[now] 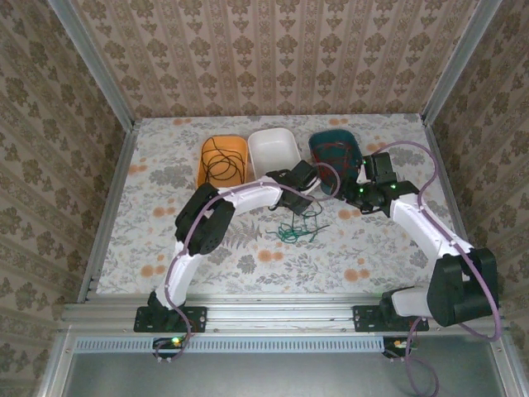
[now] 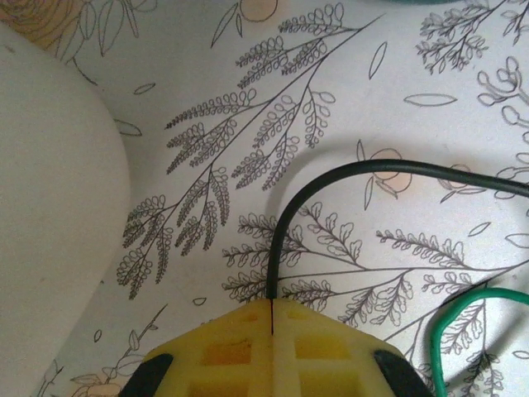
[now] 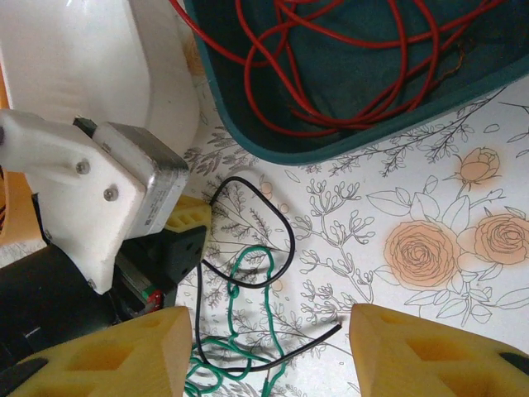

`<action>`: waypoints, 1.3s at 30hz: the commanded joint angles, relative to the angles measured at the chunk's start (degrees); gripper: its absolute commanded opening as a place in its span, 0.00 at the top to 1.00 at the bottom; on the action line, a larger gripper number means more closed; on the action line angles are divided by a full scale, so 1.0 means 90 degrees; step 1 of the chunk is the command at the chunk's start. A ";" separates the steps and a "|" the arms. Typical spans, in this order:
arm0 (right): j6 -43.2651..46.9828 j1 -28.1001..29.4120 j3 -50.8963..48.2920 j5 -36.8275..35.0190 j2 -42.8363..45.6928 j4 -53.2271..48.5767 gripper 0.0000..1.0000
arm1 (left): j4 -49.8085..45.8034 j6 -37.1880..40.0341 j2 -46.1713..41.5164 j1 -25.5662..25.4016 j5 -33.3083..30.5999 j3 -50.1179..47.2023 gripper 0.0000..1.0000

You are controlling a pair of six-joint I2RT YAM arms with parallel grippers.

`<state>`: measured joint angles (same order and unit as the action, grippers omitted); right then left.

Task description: Untangle the cables

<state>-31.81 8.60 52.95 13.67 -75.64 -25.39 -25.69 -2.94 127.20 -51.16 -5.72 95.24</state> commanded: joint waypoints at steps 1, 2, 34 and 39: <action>-0.0098 -0.0048 -0.0082 -0.0113 0.0247 0.0172 0.45 | 0.0637 -0.0067 -0.0859 -0.0046 -0.0484 -0.0449 1.00; -0.0098 -0.0058 -0.0092 -0.0096 0.0265 0.0192 0.45 | 0.0882 -0.0083 -0.1108 -0.0051 -0.0502 -0.0570 1.00; 0.0594 0.0493 0.0006 0.0744 0.0056 0.0545 0.46 | 0.3671 -0.1773 -0.4459 0.1437 0.1369 -0.2508 1.00; 0.1624 0.1408 0.0893 0.0576 -0.0959 -0.0489 0.47 | 0.3475 -0.1735 -0.4396 0.1281 0.1378 -0.2525 1.00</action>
<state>-23.99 18.28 57.21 18.33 -80.20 -23.62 6.22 -17.61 87.59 -38.85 4.89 72.86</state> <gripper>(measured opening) 0.535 0.052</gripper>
